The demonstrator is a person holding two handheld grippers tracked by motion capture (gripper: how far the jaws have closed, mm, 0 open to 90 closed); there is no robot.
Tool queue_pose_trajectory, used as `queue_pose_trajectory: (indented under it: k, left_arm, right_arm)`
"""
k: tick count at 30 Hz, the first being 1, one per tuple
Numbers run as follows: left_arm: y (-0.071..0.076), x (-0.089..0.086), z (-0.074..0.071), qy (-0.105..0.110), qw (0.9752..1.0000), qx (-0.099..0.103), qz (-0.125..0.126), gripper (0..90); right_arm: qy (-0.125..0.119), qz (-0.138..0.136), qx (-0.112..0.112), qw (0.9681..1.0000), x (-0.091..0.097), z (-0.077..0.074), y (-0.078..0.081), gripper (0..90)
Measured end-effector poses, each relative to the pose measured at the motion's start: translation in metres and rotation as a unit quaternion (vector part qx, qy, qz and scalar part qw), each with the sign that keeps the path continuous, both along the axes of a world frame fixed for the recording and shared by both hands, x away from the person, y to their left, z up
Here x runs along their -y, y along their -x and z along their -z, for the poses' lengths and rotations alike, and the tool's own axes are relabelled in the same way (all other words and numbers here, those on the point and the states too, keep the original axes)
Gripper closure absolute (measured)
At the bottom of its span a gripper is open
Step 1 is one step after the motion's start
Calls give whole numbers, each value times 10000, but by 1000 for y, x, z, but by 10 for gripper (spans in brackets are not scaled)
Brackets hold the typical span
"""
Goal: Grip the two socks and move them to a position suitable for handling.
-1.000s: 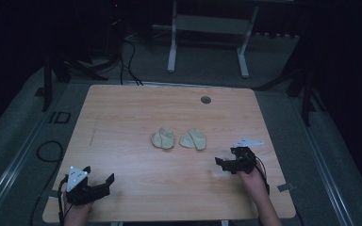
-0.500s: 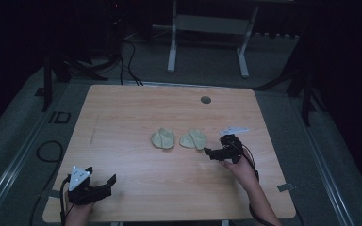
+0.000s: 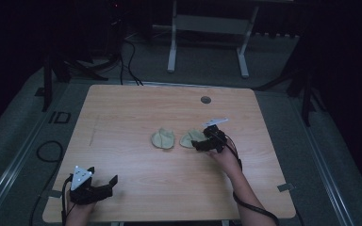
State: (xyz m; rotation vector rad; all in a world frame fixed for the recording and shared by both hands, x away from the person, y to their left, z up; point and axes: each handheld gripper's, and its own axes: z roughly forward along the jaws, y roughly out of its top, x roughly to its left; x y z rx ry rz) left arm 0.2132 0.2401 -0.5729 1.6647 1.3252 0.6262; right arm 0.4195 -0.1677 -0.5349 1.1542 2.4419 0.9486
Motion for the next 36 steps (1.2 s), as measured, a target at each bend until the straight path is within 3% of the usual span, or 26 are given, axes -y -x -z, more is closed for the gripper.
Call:
queue_pose_trajectory:
  k: [8,13,23,27,32,36]
  left_arm:
    - [-1,0,1,-5,10000,-28,72,36]
    - [-1,0,2,1,9999,-45,105,36]
    - [-2,1,3,2,9999,-61,161,35]
    - [-2,2,3,6,9998,-58,164,36]
    - [-2,2,3,5,9998,-69,168,35]
    - [-1,3,2,-5,9998,-61,173,35]
  right_arm:
    - [203,37,-77,9998,-15,11,-13,336]
    - [845,-58,230,9961,-30,15,-9,437]
    - [922,174,308,9951,-30,12,-6,802]
    - [956,217,261,9948,-29,9,-4,820]
    - [822,199,222,9962,-24,2,0,825]
    - [692,211,322,9969,-19,-10,11,825]
